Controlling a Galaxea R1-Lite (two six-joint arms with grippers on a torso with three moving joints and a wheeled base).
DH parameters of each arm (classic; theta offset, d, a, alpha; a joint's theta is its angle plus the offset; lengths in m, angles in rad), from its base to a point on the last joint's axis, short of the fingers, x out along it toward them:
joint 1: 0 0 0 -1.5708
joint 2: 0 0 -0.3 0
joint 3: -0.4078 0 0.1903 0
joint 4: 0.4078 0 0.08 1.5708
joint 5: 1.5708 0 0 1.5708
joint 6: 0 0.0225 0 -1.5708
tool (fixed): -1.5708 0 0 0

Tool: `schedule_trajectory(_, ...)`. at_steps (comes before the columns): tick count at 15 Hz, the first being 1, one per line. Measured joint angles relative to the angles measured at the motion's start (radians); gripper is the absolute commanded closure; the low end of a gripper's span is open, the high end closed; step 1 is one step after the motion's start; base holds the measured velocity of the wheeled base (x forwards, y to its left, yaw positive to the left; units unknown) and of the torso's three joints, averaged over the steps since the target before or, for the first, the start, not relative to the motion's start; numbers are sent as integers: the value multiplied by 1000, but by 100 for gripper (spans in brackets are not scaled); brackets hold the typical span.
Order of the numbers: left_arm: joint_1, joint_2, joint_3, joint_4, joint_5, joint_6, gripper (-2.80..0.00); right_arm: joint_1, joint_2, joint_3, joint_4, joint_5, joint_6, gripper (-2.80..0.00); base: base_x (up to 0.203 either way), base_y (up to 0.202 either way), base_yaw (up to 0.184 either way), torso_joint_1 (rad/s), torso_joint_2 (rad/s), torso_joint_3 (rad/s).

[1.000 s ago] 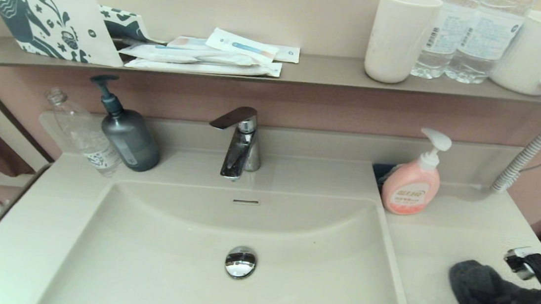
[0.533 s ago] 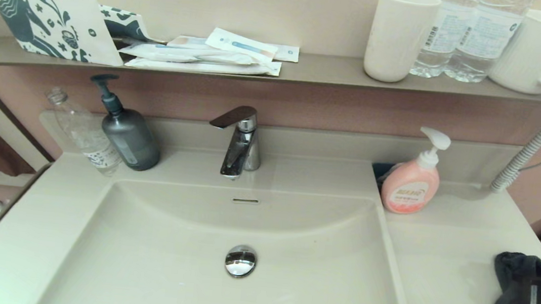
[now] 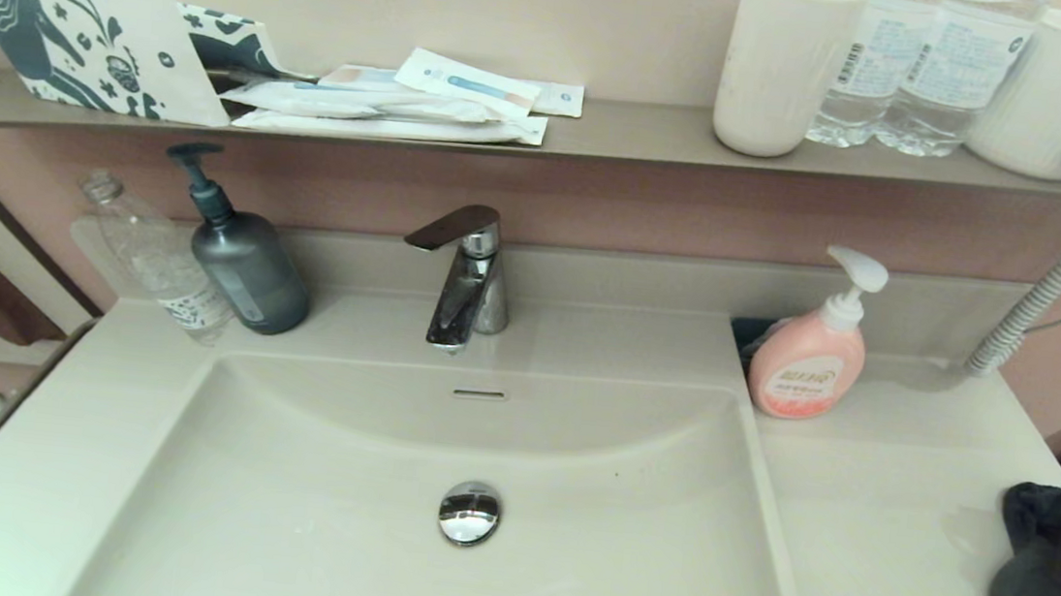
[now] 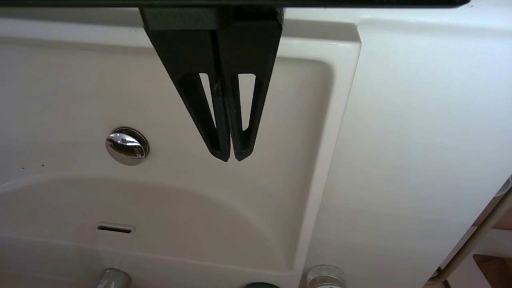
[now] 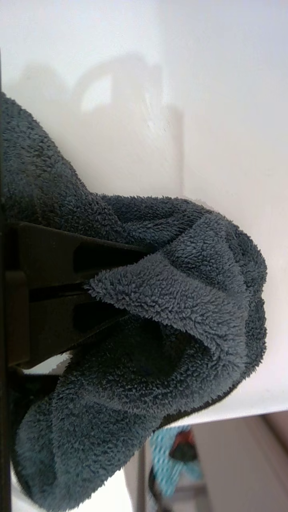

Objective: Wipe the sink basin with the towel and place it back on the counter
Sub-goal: Wipe the sink

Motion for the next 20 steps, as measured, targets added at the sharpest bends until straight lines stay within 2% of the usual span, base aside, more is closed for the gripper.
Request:
schedule_trajectory(4, 0, 0, 0, 0, 0, 0, 0, 82, -45, 104, -9, 139, 26, 0, 0, 0, 0, 0, 0, 0)
schedule_trajectory(9, 0, 0, 0, 0, -1, 0, 0, 332, -137, 136, 60, 156, 277, 0, 0, 0, 0, 0, 0, 0)
schedule_trajectory(11, 0, 0, 0, 0, -1, 0, 0, 398, -162, 117, 44, 129, 380, 0, 0, 0, 0, 0, 0, 0)
schedule_trajectory(13, 0, 0, 0, 0, -1, 0, 0, 425, -176, 79, 21, 82, 461, 0, 0, 0, 0, 0, 0, 0)
schedule_trajectory(17, 0, 0, 0, 0, 0, 0, 0, 416, -197, 9, 11, -40, 475, 0, 0, 0, 0, 0, 0, 0)
schedule_trajectory(20, 0, 0, 0, 0, 0, 0, 0, 413, -217, -53, 62, -132, 475, 0, 0, 0, 0, 0, 0, 0)
